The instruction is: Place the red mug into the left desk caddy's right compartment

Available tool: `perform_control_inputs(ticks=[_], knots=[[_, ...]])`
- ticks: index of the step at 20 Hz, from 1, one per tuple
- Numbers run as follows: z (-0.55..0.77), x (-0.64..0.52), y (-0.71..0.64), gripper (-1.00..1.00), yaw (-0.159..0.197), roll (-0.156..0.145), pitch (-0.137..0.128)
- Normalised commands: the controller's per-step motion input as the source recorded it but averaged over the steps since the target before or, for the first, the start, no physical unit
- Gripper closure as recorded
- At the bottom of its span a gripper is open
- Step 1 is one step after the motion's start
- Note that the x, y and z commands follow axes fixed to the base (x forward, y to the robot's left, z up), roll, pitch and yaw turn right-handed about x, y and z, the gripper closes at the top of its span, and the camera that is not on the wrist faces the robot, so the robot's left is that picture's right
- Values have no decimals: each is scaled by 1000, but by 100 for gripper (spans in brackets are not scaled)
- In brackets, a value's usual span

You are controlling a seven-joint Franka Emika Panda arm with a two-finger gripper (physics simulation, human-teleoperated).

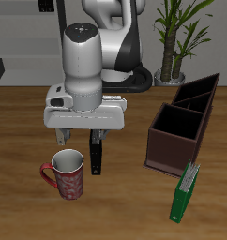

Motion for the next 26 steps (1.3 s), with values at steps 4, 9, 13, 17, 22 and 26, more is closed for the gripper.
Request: perform_control_inputs(ticks=[4, 9, 13, 17, 22, 26], knots=[[-270, 125, -16, -100, -4, -9, 20], [-202, 48, 17, -100, -5, 1, 5], [-200, 93, -7, -100, -12, 3, 19], [-196, 67, 64, -100, -5, 1, 18], [-188, 81, 18, -100, -7, 5, 22], [-225, 91, -40, -100, -21, -4, 21]])
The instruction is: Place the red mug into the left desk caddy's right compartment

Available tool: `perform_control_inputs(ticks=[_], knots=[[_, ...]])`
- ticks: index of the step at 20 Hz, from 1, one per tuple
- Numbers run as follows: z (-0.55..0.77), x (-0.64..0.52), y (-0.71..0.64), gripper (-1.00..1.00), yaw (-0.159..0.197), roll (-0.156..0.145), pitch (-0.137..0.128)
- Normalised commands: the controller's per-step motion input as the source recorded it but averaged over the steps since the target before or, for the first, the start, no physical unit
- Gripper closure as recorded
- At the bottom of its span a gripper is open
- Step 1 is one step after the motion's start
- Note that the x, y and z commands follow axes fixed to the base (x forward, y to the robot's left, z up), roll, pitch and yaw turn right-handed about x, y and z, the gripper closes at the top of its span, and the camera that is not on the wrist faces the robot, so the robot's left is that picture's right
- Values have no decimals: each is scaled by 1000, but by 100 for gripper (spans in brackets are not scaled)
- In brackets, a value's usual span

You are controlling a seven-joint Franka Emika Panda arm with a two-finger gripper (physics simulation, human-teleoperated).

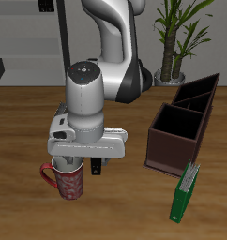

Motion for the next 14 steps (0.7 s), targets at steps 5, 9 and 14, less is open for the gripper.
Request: perform_control_inputs(ticks=[5, 9, 14], knots=[[-229, 58, -25, -100, -8, 1, 12], [-299, 69, -111, -100, -19, -23, 33], [-331, 39, -144, 100, -30, -25, 32]])
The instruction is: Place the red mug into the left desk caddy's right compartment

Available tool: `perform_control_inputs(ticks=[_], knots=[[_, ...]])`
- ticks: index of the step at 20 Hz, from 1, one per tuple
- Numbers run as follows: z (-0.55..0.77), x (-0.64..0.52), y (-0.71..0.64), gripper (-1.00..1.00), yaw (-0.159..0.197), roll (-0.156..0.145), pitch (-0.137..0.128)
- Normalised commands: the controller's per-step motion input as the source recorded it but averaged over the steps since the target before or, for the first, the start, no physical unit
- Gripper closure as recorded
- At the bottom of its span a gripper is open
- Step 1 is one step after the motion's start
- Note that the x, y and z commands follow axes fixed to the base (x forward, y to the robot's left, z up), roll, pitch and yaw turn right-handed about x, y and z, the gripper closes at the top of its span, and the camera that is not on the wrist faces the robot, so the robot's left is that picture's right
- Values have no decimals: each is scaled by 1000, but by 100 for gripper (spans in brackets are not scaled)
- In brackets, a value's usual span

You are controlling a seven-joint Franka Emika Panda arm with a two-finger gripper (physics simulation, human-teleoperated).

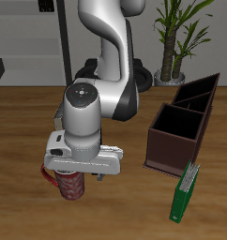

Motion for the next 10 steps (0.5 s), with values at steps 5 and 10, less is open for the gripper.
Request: perform_control_inputs(ticks=[5, 10], knots=[[-206, -4, -101, 100, -23, -10, 21], [-53, -6, -132, 100, -28, -28, 5]])
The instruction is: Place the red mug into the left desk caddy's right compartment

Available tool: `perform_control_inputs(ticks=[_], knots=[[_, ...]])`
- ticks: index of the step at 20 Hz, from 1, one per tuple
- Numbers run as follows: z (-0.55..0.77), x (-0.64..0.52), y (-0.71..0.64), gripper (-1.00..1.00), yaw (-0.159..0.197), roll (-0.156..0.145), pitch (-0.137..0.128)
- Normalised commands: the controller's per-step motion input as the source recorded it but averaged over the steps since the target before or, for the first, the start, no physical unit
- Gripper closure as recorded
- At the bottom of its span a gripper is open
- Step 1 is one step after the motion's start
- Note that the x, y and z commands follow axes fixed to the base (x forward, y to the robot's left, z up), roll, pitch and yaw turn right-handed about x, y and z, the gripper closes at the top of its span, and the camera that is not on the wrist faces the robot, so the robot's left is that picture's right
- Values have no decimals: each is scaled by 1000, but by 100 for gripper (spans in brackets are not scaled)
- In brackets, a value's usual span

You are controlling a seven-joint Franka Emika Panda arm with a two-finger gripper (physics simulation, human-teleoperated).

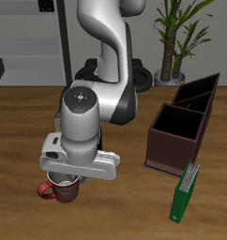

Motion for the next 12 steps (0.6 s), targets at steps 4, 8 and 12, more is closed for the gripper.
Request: perform_control_inputs(ticks=[4, 8, 12], knots=[[115, -23, -104, 100, -5, -30, -24], [380, -105, -94, 100, -15, -30, -47], [390, -117, -40, 100, -2, -16, -55]])
